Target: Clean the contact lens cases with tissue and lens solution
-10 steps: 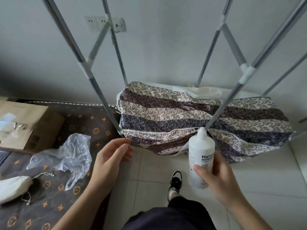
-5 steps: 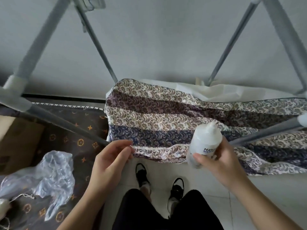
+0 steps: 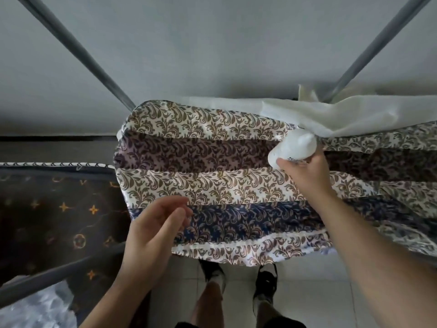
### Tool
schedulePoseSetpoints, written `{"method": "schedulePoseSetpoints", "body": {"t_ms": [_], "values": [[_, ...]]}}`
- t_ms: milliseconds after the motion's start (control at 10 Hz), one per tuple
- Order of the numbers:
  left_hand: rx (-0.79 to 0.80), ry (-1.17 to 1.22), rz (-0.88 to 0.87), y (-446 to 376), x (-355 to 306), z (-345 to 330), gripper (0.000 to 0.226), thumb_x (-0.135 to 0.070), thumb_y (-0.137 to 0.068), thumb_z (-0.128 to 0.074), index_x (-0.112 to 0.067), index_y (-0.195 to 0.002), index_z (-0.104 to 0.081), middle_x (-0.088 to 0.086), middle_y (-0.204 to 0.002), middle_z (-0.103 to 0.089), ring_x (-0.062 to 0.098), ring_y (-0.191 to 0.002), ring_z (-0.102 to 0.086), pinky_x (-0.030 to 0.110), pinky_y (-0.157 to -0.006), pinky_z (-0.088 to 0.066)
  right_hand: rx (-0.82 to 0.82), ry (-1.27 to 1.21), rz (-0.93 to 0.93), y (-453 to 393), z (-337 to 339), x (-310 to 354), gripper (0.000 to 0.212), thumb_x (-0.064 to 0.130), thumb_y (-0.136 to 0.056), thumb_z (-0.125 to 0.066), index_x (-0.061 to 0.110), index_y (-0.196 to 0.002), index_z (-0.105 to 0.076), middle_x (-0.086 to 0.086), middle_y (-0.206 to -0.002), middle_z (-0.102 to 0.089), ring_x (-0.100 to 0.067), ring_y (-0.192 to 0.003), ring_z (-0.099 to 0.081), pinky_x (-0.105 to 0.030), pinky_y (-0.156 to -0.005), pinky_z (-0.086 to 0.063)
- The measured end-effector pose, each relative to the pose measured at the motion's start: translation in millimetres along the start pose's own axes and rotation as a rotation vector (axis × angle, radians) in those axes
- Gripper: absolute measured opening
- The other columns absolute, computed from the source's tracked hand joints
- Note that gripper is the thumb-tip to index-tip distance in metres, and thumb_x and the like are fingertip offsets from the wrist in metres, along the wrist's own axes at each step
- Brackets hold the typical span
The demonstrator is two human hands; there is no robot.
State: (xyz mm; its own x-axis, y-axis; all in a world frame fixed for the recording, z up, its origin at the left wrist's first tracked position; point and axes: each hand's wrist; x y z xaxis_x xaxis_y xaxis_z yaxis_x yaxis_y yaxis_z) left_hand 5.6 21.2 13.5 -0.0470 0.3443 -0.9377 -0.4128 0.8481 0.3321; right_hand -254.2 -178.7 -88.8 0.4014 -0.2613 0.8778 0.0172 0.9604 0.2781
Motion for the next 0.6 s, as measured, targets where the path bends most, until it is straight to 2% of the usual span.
{"method": "schedulePoseSetpoints", "body": {"t_ms": [100, 200, 300, 400, 500, 600], "values": [[-0.011, -0.015, 0.006, -23, 15, 2, 0.019, -0.025, -0.089, -0.062, -0.025, -0.102, -0.076, 0.009, -0.092, -0.074, 0.016, -0.079, -0.068, 0.021, -0.071, -0.056, -0.064, 0.008, -0.034, -42, -27, -28, 0.078, 0.041, -0.062, -0.084, 0.052, -0.128, -0.044, 0.021, -0.120, -0.056, -0.011, -0.110, -0.057, -0.029, -0.089, -0.045], [-0.006, -0.035, -0.005, -39, 24, 2, 0.020, -0.025, -0.089, -0.061, -0.024, -0.101, -0.076, 0.007, -0.092, -0.075, 0.014, -0.077, -0.069, 0.018, -0.071, -0.056, -0.094, 0.029, -0.032, -66, -45, -57, 0.083, 0.035, -0.066, -0.086, 0.040, -0.137, -0.043, 0.021, -0.119, -0.053, -0.009, -0.113, -0.052, -0.027, -0.092, -0.040], [-0.018, -0.042, -0.013, -44, 32, 2, 0.020, -0.013, -0.095, -0.059, -0.023, -0.101, -0.076, 0.007, -0.092, -0.076, 0.011, -0.077, -0.070, 0.016, -0.071, -0.055, -0.115, 0.037, -0.033, -75, -53, -73, 0.085, 0.036, -0.067, -0.086, 0.040, -0.139, -0.040, 0.036, -0.111, -0.045, -0.007, -0.113, -0.048, -0.027, -0.096, -0.038], [-0.032, -0.049, -0.004, -42, 36, 2, 0.021, -0.012, -0.095, -0.060, -0.023, -0.102, -0.076, 0.008, -0.094, -0.075, 0.014, -0.078, -0.070, 0.017, -0.072, -0.056, -0.101, 0.034, -0.038, -76, -50, -73, 0.089, 0.046, -0.061, -0.083, 0.047, -0.136, -0.036, 0.041, -0.109, -0.043, -0.007, -0.112, -0.048, -0.022, -0.092, -0.038], [-0.031, -0.036, 0.017, -38, 33, 1, 0.021, -0.024, -0.088, -0.061, -0.024, -0.102, -0.076, 0.007, -0.093, -0.076, 0.015, -0.079, -0.071, 0.018, -0.073, -0.057, -0.048, 0.008, -0.066, -72, -43, -68, 0.094, 0.046, -0.060, -0.087, 0.048, -0.139, -0.034, 0.037, -0.117, -0.043, -0.005, -0.113, -0.053, -0.021, -0.091, -0.042], [-0.031, -0.040, -0.013, -37, 19, 2, 0.019, -0.018, -0.093, -0.060, -0.022, -0.102, -0.076, 0.008, -0.090, -0.075, 0.017, -0.077, -0.069, 0.019, -0.071, -0.056, -0.040, -0.006, -0.039, -52, -21, -45, 0.098, 0.045, -0.065, -0.087, 0.043, -0.145, -0.031, 0.023, -0.133, -0.047, 0.018, -0.108, -0.053, -0.004, -0.080, -0.044]]}}
Point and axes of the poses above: each hand's wrist, its own y-axis away from the middle knuckle, its own z-axis out of the back of the hand, x = y × z
